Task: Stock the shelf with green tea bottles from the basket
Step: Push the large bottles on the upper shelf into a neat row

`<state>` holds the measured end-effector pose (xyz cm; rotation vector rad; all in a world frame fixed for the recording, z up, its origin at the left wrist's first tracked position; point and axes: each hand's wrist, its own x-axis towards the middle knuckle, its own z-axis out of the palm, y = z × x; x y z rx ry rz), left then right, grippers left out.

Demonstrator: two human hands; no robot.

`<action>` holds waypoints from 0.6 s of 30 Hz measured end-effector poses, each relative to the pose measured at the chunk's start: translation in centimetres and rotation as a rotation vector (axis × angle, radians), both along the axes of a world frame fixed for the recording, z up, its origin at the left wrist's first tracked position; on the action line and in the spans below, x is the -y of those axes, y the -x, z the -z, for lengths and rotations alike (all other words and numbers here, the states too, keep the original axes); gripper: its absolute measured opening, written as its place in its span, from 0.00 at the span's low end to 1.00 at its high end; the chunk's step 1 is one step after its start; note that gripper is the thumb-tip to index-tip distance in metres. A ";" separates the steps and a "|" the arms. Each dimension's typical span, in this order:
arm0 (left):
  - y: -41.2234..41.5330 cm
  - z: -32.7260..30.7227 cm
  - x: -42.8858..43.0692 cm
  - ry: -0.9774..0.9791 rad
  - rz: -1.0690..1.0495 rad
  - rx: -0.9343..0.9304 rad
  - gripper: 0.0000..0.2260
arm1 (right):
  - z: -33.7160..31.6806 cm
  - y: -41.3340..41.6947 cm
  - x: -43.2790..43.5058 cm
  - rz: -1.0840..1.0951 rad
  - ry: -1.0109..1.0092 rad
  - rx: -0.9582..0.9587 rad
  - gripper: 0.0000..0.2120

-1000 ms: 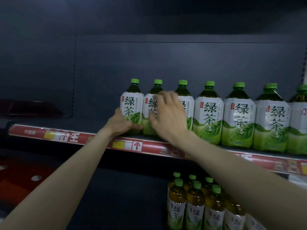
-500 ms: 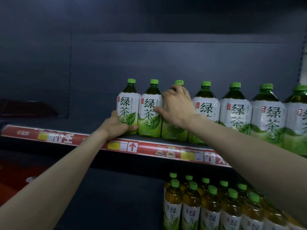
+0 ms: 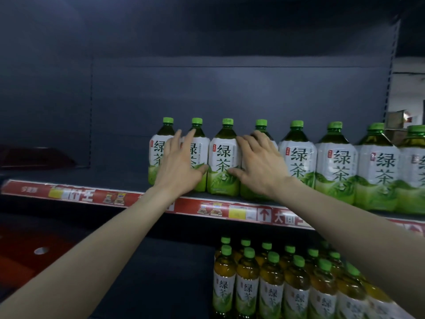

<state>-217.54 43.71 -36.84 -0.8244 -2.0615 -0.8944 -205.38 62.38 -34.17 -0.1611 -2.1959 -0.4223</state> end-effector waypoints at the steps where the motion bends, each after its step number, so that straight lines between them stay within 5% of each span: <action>1: 0.0 -0.6 -0.4 0.025 0.010 0.022 0.45 | 0.0 -0.2 -0.2 0.006 -0.013 0.016 0.43; 9: 0.5 -1.5 -1.2 0.142 0.053 0.148 0.28 | 0.7 0.8 0.8 0.067 -0.013 -0.027 0.46; 18: 0.7 -1.3 -1.5 0.096 0.036 0.103 0.28 | 1.2 1.9 1.0 0.120 -0.046 -0.067 0.46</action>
